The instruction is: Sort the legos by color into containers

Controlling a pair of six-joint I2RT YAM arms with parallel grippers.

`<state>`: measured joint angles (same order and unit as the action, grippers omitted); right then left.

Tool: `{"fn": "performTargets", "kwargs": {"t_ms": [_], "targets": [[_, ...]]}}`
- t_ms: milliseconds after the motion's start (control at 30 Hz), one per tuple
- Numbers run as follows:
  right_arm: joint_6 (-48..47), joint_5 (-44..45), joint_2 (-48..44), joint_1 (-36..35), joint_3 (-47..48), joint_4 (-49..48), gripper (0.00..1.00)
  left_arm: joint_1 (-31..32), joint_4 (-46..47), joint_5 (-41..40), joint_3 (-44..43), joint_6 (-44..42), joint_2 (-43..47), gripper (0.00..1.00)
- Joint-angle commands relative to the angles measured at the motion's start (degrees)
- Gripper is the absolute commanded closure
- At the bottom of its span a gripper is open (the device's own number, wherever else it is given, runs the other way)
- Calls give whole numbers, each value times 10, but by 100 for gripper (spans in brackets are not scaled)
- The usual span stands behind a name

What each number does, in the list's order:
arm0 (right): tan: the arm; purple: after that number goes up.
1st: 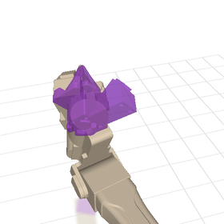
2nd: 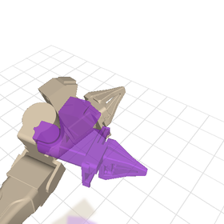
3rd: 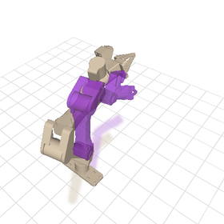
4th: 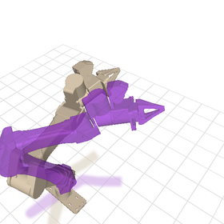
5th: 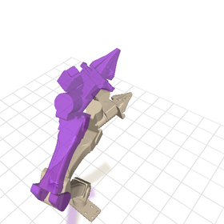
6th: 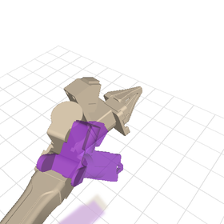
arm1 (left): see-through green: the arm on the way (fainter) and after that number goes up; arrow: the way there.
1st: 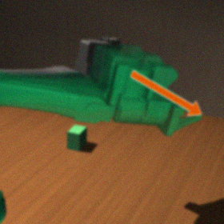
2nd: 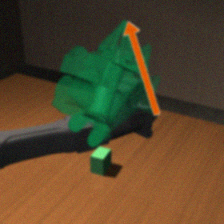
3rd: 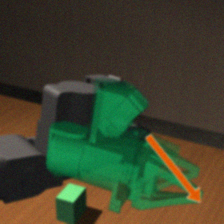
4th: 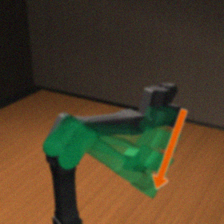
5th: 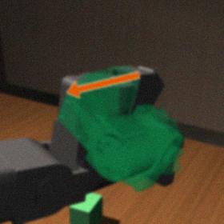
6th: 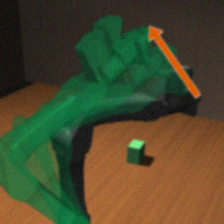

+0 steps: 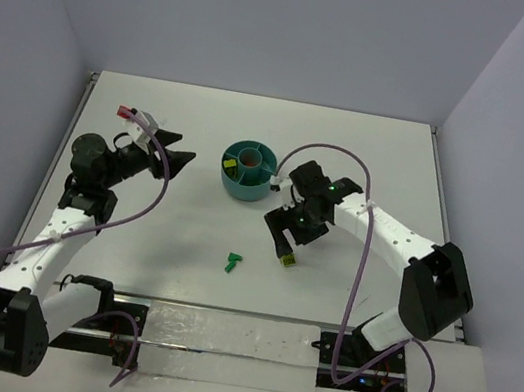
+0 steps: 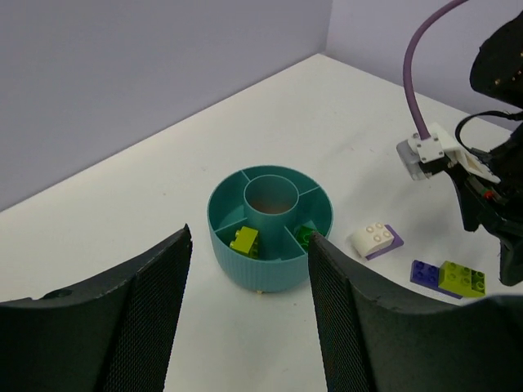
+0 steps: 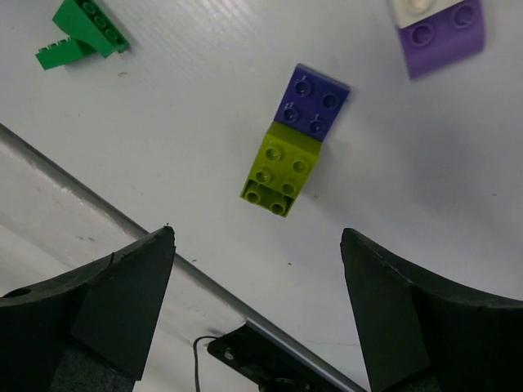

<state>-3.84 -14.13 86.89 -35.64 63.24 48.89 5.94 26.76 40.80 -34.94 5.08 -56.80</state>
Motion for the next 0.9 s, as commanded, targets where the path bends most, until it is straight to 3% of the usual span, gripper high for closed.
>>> {"fn": "performTargets", "kwargs": {"t_ms": [0,600,867], "targets": [[11,-5,21,-22,1,11,12,-3,-53,-36,14,-10,18,34],[38,62,122,-38,54,3,35,-3,-36,-46,50,-13,22,35],[38,66,142,-37,54,-6,38,-4,-30,-45,55,-13,17,35]]}}
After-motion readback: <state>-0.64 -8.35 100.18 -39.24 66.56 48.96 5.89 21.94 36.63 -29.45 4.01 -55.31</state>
